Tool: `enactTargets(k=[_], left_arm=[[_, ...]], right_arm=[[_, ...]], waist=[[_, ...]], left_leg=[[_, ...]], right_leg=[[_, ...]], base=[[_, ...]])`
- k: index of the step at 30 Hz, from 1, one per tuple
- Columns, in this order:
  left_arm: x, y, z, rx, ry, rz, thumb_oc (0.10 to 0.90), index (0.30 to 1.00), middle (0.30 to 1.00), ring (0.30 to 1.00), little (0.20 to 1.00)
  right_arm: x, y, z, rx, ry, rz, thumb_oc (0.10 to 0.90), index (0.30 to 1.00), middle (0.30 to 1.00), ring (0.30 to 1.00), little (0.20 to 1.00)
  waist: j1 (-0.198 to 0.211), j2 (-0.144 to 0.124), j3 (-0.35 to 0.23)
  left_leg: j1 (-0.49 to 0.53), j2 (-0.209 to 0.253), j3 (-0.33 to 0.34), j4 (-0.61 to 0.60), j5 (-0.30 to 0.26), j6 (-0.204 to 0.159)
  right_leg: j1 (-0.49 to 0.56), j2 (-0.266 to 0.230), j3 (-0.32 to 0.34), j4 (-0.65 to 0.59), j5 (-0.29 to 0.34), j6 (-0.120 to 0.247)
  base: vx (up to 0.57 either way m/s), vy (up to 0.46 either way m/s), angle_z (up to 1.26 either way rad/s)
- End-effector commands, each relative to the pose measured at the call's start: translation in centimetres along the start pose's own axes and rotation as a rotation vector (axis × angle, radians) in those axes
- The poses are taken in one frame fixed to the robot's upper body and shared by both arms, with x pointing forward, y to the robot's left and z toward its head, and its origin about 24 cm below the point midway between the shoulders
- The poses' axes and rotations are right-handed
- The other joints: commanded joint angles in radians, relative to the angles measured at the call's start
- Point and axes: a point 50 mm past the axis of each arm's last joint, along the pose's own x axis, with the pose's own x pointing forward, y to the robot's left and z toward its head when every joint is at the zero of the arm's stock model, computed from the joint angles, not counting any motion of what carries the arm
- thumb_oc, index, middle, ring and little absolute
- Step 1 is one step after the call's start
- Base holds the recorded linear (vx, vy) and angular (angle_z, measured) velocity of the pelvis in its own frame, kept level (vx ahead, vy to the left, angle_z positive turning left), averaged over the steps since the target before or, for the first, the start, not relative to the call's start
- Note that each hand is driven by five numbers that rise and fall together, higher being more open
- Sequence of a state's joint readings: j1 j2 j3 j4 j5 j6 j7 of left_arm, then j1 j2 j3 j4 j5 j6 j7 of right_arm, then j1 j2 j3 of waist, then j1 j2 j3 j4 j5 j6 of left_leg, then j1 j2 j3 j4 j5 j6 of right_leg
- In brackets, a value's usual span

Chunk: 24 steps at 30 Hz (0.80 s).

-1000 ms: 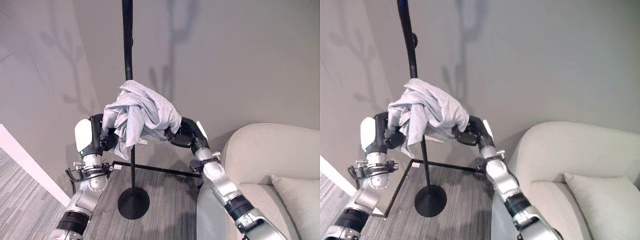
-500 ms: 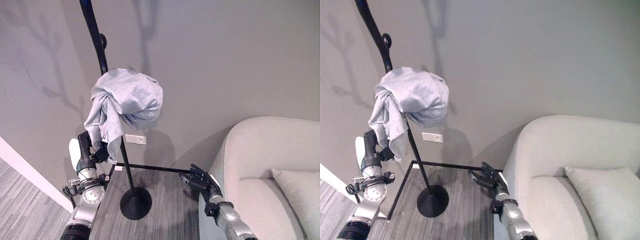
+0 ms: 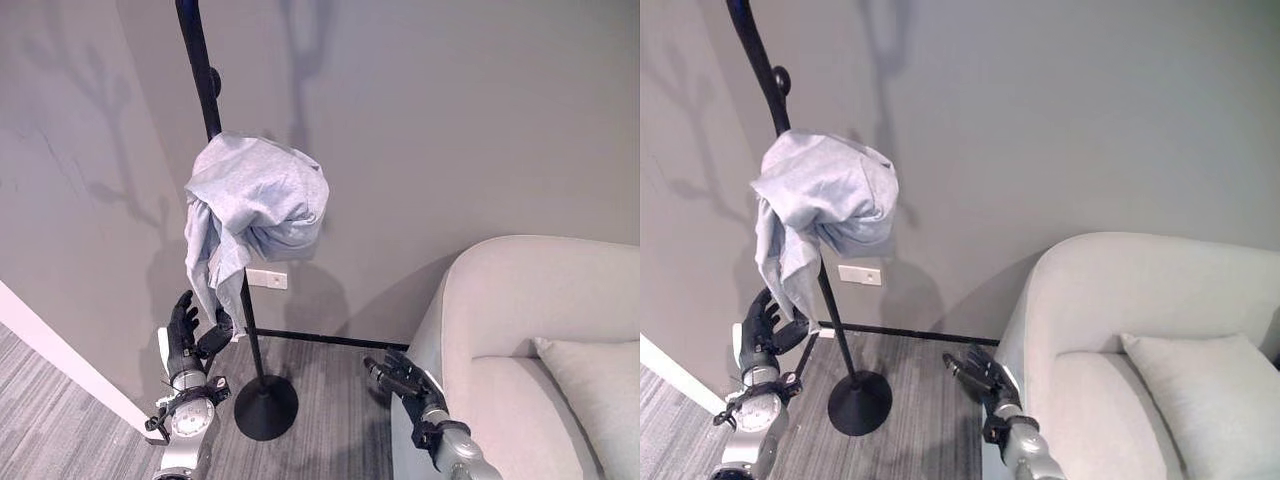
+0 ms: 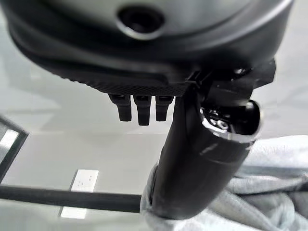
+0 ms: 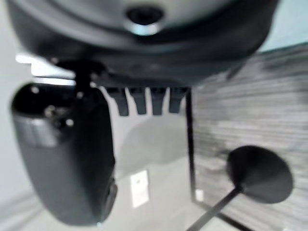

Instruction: Hang the clothes on the sofa on the clothes rack.

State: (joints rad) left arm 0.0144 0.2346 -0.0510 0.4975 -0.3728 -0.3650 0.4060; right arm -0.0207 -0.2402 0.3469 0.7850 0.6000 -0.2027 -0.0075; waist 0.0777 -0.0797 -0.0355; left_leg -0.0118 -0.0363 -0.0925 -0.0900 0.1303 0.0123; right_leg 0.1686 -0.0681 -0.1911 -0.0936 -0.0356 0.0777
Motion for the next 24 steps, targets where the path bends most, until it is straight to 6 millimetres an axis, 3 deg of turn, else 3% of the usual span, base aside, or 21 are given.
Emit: enactTargets(k=[1, 4, 5, 6, 8, 9, 10, 11, 12, 14, 20, 22, 24], left_arm=[[-0.5, 1.6, -1.5, -0.093, 0.089, 0.016, 0.800, 0.900, 0.900, 0.900, 0.900], [-0.1, 1.4, 1.8, -0.149, -0.058, -0.011, 0.800, 0.900, 0.900, 0.900, 0.900], [-0.1, 1.4, 1.8, -0.149, -0.058, -0.011, 0.800, 0.900, 0.900, 0.900, 0.900], [0.2, 1.1, 4.3, -0.184, -0.162, -0.033, 0.800, 0.900, 0.900, 0.900, 0.900], [0.3, 0.8, 6.8, -0.220, -0.268, -0.059, 0.800, 0.900, 0.900, 0.900, 0.900], [0.3, 0.8, 6.8, -0.220, -0.268, -0.058, 0.800, 0.900, 0.900, 0.900, 0.900], [0.1, 0.4, 9.4, -0.254, -0.383, -0.091, 0.800, 0.900, 0.900, 0.900, 0.900], [0.0, 0.4, 9.4, -0.253, -0.383, -0.090, 0.800, 0.900, 0.900, 0.900, 0.900], [-0.6, -0.1, 12.3, -0.295, -0.513, -0.133, 0.800, 0.900, 0.900, 0.900, 0.900], [-1.4, -0.4, 15.2, -0.366, -0.642, -0.181, 0.800, 0.900, 0.900, 0.900, 0.900], [-2.3, -1.2, 16.3, -0.508, -0.655, -0.300, 0.800, 0.900, 0.900, 0.900, 0.900], [-2.9, -1.6, 15.7, -0.590, -0.595, -0.399, 0.800, 0.900, 0.900, 0.900, 0.900], [-3.4, -1.1, 13.9, -0.550, -0.482, -0.493, 0.800, 0.900, 0.900, 0.900, 0.900]], right_arm=[[1.2, 1.0, 4.4, -0.027, -0.185, 0.036, 0.800, 0.900, 0.900, 0.900, 0.900], [1.1, 0.4, 3.5, -0.006, -0.152, 0.006, 0.800, 0.900, 0.900, 0.900, 0.900], [1.1, 0.4, 3.5, -0.006, -0.152, 0.006, 0.800, 0.900, 0.900, 0.900, 0.900], [1.0, 0.2, 3.1, 0.001, -0.139, -0.010, 0.800, 0.900, 0.900, 0.900, 0.900], [0.9, 0.0, 2.8, 0.006, -0.129, -0.016, 0.800, 0.900, 0.900, 0.900, 0.900], [0.9, 0.0, 2.8, 0.006, -0.129, -0.016, 0.800, 0.900, 0.900, 0.900, 0.900], [0.8, -0.1, 2.5, 0.015, -0.123, -0.019, 0.800, 0.900, 0.900, 0.900, 0.900], [0.8, -0.1, 2.5, 0.015, -0.122, -0.018, 0.800, 0.900, 0.900, 0.900, 0.900], [0.7, -0.1, 1.9, 0.016, -0.108, -0.021, 0.800, 0.900, 0.900, 0.900, 0.900], [0.5, 0.0, 1.2, 0.012, -0.085, -0.012, 0.800, 0.900, 0.900, 0.900, 0.900], [0.3, -0.3, 0.6, 0.010, -0.058, -0.024, 0.800, 0.900, 0.900, 0.900, 0.900], [0.3, -0.7, 0.2, 0.002, -0.037, -0.028, 0.800, 0.900, 0.900, 0.900, 0.900], [0.1, -1.4, 0.0, -0.021, -0.020, -0.041, 0.800, 0.900, 0.900, 0.900, 0.900]], waist=[[0.024, -0.003, -0.021], [0.041, -0.008, -0.018], [0.040, -0.008, -0.018], [0.046, -0.009, -0.018], [0.053, -0.010, -0.018], [0.052, -0.010, -0.017], [0.059, -0.010, -0.016], [0.058, -0.010, -0.016], [0.067, -0.009, -0.014], [0.079, -0.009, -0.011], [0.091, -0.002, -0.005], [0.100, 0.003, 0.000], [0.111, 0.010, 0.007]], left_leg=[[0.039, 0.013, 0.019, 0.028, -0.160, -0.017], [0.037, 0.013, 0.006, 0.026, -0.158, -0.018], [0.037, 0.012, 0.006, 0.026, -0.158, -0.018], [0.037, 0.011, 0.000, 0.024, -0.156, -0.019], [0.036, 0.010, -0.005, 0.023, -0.156, -0.021], [0.037, 0.010, -0.006, 0.023, -0.156, -0.021], [0.035, 0.009, -0.013, 0.022, -0.154, -0.023], [0.036, 0.009, -0.013, 0.022, -0.154, -0.023], [0.032, 0.007, -0.023, 0.020, -0.152, -0.025], [0.025, 0.005, -0.037, 0.018, -0.147, -0.031], [0.014, 0.003, -0.057, 0.018, -0.138, -0.035], [0.009, 0.001, -0.068, 0.020, -0.134, -0.037], [0.004, -0.001, -0.077, 0.022, -0.130, -0.037]], right_leg=[[-0.077, 0.007, -0.052, 0.045, -0.050, -0.007], [-0.073, 0.007, -0.061, 0.041, -0.052, -0.008], [-0.073, 0.007, -0.061, 0.041, -0.052, -0.008], [-0.071, 0.007, -0.066, 0.039, -0.054, -0.009], [-0.069, 0.008, -0.071, 0.037, -0.055, -0.009], [-0.069, 0.008, -0.072, 0.037, -0.055, -0.009], [-0.067, 0.008, -0.079, 0.036, -0.056, -0.010], [-0.066, 0.008, -0.080, 0.035, -0.056, -0.010], [-0.065, 0.007, -0.090, 0.032, -0.057, -0.011], [-0.063, 0.005, -0.107, 0.029, -0.060, -0.013], [-0.060, 0.004, -0.137, 0.025, -0.062, -0.017], [-0.058, 0.005, -0.152, 0.027, -0.065, -0.019], [-0.056, 0.005, -0.165, 0.026, -0.066, -0.020]], base=[[0.00, 0.000, 0.00], [0.00, -0.012, 0.06], [0.00, -0.012, 0.19], [0.00, -0.010, 0.24], [0.01, -0.011, 0.17], [0.01, -0.018, 0.04], [0.00, -0.014, 0.03], [0.00, -0.028, 0.14], [0.01, -0.024, 0.29], [0.00, -0.029, 0.27], [-0.01, -0.018, 0.21], [-0.01, -0.009, 0.28], [-0.02, -0.002, 0.21]])
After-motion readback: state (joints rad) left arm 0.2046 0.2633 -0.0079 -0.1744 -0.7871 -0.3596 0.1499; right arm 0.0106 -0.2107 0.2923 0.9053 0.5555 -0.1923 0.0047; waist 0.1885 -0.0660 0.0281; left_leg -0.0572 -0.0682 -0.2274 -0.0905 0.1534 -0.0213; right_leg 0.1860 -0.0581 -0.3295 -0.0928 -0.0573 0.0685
